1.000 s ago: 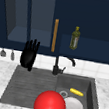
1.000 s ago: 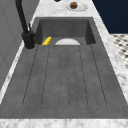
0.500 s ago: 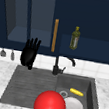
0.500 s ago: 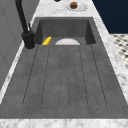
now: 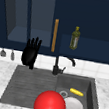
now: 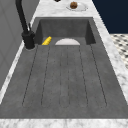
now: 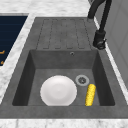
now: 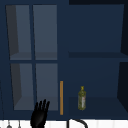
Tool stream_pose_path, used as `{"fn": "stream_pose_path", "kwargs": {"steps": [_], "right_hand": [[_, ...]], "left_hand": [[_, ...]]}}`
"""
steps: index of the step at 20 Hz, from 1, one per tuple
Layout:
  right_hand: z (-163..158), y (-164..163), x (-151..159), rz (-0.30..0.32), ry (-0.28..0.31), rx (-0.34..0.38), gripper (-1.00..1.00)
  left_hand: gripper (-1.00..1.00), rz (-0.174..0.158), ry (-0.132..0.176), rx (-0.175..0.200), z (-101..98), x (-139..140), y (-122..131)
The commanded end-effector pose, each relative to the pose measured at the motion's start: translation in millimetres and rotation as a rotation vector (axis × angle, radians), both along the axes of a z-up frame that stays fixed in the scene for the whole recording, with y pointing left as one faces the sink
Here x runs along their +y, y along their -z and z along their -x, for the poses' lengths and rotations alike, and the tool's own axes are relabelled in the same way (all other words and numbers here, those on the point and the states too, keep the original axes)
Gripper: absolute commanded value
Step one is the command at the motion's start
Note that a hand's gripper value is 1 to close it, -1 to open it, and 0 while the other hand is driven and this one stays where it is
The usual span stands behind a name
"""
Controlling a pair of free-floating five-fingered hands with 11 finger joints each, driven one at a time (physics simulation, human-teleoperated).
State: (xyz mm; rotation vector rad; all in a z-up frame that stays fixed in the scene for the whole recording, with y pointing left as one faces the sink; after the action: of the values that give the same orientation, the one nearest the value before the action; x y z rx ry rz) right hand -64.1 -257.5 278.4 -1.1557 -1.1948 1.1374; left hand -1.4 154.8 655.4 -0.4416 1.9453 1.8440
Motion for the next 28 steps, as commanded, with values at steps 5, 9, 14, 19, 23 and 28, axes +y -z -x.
{"fn": "stream_pose_path", "kwargs": {"steps": [5, 9, 14, 19, 23, 28], "right_hand": [[0, 0, 0, 0.000, 0.000, 0.000, 0.00], [0, 0, 0, 0.000, 0.000, 0.000, 0.00], [0, 0, 0, 0.000, 0.000, 0.000, 0.00], [0, 0, 0, 0.000, 0.000, 0.000, 0.00], [0, 0, 0, 0.000, 0.000, 0.000, 0.00], [0, 0, 0, 0.000, 0.000, 0.000, 0.00]], "left_hand": [[-1.00, 0.133, 0.051, -0.049, -0.2, -6, 0], [-1.00, 0.141, 0.051, -0.053, -0.3, -9, 0], [-1.00, 0.151, 0.052, -0.056, -0.5, -13, 0], [-1.00, 0.161, 0.053, -0.060, -0.8, -17, -1], [-1.00, 0.169, 0.055, -0.063, -0.9, -21, -1], [-1.00, 0.179, 0.055, -0.062, -1.0, -26, -1]]}}
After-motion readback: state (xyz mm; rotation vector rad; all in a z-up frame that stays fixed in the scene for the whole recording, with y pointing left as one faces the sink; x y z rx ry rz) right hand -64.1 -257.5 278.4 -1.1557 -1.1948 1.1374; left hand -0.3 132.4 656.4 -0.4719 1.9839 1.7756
